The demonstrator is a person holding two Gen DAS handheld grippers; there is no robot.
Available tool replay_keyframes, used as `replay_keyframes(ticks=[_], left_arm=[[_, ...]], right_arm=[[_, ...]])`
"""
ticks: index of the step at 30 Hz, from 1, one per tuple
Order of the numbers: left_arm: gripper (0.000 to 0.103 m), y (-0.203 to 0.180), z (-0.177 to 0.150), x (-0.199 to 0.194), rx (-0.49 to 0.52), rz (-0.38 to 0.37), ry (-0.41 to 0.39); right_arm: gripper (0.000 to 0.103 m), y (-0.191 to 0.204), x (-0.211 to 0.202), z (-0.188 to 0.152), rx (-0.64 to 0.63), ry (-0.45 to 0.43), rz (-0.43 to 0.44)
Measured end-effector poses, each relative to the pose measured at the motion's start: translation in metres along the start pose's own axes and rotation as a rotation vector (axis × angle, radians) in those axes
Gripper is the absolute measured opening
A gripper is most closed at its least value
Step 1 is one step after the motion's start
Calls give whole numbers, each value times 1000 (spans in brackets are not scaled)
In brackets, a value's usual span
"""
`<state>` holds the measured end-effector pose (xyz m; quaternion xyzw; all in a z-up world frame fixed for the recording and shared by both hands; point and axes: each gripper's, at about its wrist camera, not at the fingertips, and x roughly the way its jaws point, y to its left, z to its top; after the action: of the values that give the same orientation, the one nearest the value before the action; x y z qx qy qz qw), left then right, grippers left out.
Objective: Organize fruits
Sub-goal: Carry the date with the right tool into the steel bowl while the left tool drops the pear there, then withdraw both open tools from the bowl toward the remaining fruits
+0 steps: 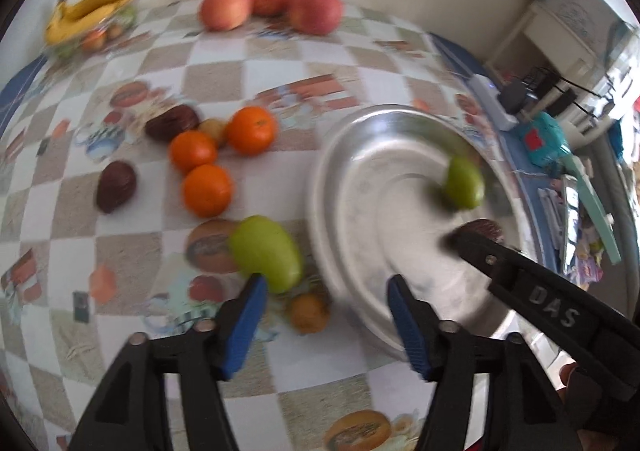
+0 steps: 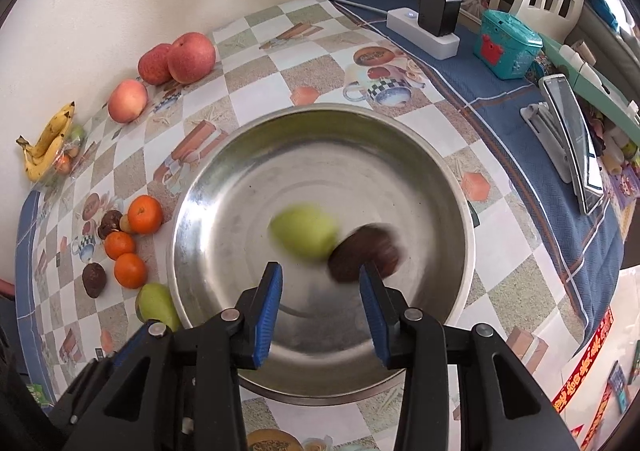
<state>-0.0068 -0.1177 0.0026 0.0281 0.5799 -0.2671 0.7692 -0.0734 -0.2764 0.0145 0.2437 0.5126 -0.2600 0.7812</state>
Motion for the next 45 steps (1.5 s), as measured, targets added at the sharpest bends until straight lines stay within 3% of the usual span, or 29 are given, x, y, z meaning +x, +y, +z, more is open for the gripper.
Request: replay_keyframes(ticks=[4, 7, 9, 11, 13, 18, 21, 26, 36, 41, 45], left_arm=[[87, 30, 4, -6, -87, 47, 19], [103, 55, 5, -14, -150, 102, 7], [103, 72, 6, -20, -184, 153, -6], [103, 88, 7, -26, -205, 204, -12], [103, 102, 6, -32, -230, 237, -20], [103, 135, 3, -51, -318, 243, -52], [103, 149, 1, -56, -362, 238, -54], [103, 158, -3, -55, -413, 213, -38], [103, 152, -3, -39, -395, 199, 18], [103, 149, -3, -33, -384, 211, 34], [103, 144, -5, -25, -365, 198, 63]], right_arm=[[64, -3, 5, -2, 16, 27, -19], [68, -3, 9, -3, 20, 49, -20], [71, -1, 11, -4, 10, 61, -22], [86, 3, 12, -6, -2, 63, -15], [89, 8, 11, -7, -21, 53, 2], [90, 33, 3, -12, -112, 8, 48], [90, 51, -4, -16, -157, -11, 124], [90, 79, -3, -27, -236, 62, 249], [89, 115, 4, -55, -376, 142, 263], [73, 109, 9, -59, -374, 182, 261], [70, 108, 14, -63, -388, 206, 226]])
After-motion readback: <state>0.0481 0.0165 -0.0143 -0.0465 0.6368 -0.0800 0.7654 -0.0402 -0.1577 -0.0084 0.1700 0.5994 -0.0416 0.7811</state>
